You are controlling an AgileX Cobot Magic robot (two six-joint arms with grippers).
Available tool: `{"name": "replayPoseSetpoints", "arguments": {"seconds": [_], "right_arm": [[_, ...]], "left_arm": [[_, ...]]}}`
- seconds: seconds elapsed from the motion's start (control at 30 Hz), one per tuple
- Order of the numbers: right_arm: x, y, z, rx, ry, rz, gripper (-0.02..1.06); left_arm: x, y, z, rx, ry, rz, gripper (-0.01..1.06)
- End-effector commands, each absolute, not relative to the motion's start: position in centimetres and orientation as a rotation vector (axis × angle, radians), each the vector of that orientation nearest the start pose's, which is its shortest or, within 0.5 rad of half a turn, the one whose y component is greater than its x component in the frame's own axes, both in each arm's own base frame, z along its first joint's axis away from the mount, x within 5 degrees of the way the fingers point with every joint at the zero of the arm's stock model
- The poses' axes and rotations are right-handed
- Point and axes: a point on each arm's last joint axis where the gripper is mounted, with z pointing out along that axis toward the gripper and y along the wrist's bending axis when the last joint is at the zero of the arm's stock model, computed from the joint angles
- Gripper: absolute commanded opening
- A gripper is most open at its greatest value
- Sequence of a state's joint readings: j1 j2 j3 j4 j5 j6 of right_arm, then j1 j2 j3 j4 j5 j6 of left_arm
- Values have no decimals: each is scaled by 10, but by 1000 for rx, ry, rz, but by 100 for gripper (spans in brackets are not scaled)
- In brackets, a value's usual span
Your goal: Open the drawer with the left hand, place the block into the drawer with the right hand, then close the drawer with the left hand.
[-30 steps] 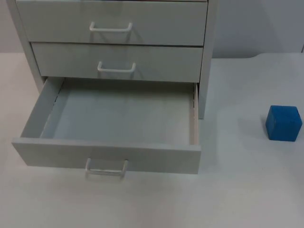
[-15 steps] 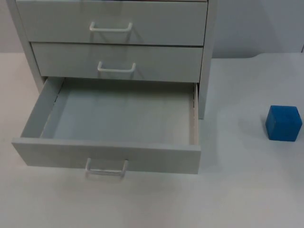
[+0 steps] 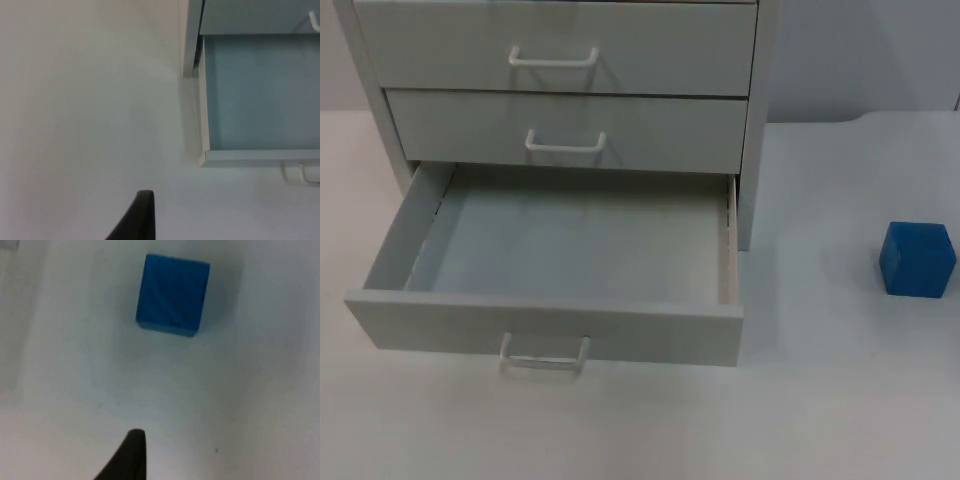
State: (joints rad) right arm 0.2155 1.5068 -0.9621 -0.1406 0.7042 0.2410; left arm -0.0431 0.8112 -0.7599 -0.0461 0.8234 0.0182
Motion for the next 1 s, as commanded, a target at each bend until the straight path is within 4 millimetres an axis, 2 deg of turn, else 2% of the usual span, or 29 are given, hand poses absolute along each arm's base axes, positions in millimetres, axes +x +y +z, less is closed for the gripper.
{"name": "replayPoseSetpoints", "arguments": {"seconds": [0.0, 0.03, 0.17, 0.2, 0.33, 0.5, 0.73, 0.8, 0.87, 0.9, 0.97], "right_arm": [[310, 60, 214, -23, 2699, -125, 101], [310, 60, 214, -23, 2699, -125, 101], [332, 66, 176, -15, 2748, -117, 101], [332, 66, 176, -15, 2748, -117, 101], [347, 75, 150, 12, 2705, -21, 101], [357, 81, 131, 29, 2659, 45, 101], [362, 84, 116, 38, 2648, 75, 99], [362, 84, 112, 36, 2651, 78, 95], [362, 84, 111, 36, 2652, 78, 84], [362, 84, 111, 36, 2652, 78, 84], [363, 84, 111, 35, 2649, 81, 69]], "left_arm": [[145, -8, 324, 57, 2336, -49, 105], [145, -8, 324, 57, 2336, -49, 105], [145, -8, 324, 57, 2336, -49, 105], [145, -8, 324, 57, 2336, -49, 105], [145, -8, 324, 58, 2336, -46, 105], [145, -7, 324, 60, 2334, -39, 105], [145, -7, 324, 62, 2332, -34, 105], [145, -7, 324, 63, 2332, -32, 105], [145, -7, 324, 63, 2332, -32, 105], [145, -7, 324, 63, 2332, -32, 105], [145, -7, 324, 64, 2330, -30, 105]]}}
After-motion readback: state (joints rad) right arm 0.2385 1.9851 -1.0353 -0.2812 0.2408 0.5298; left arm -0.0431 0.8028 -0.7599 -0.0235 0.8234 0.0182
